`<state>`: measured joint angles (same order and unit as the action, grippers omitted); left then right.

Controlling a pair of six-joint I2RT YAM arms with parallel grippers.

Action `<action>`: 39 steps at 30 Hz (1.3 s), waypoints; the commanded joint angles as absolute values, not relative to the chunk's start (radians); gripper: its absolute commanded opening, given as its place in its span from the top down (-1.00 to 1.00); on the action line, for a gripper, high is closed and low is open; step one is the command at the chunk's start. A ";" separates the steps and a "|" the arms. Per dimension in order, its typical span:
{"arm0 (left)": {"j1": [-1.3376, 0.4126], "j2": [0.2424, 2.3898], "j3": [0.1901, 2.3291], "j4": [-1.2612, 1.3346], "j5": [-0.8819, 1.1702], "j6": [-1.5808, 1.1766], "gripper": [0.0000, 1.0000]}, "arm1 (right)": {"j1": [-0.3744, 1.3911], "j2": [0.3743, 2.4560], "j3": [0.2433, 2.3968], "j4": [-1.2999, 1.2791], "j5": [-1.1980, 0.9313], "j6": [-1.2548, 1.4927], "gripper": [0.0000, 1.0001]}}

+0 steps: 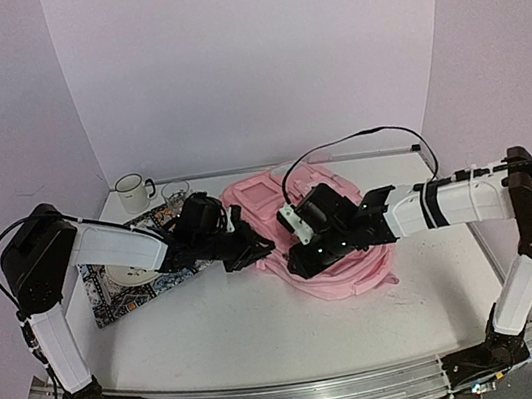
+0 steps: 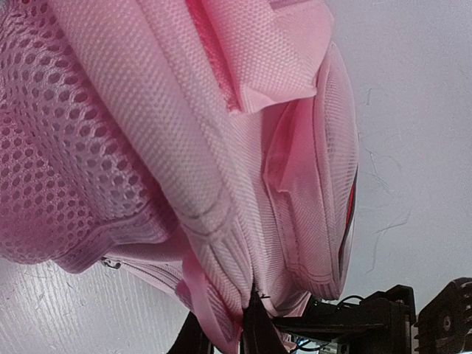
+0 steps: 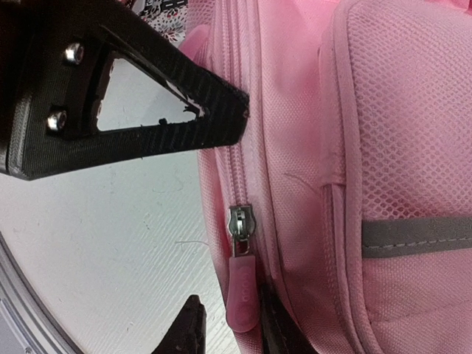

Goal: Pack the student bag
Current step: Grab the second largest pocket of the student bag, then zip the student bag into the second largest pocket of the bag.

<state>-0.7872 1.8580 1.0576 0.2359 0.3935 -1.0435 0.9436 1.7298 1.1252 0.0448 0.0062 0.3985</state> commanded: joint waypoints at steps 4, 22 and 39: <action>-0.809 1.837 1.098 0.301 0.428 -0.993 1.00 | 0.926 1.737 1.164 0.063 -0.116 0.454 0.51; -0.828 1.837 1.102 0.301 0.415 -0.980 1.00 | 0.877 1.743 1.173 0.122 -0.135 0.521 0.94; -0.682 1.909 1.142 0.283 0.377 -0.845 1.00 | 0.876 1.475 0.939 -0.116 -0.019 0.487 1.00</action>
<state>-0.7673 1.8717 1.0690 0.2439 0.4070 -0.9576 0.8795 1.5893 1.0031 0.0580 -0.0842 0.4946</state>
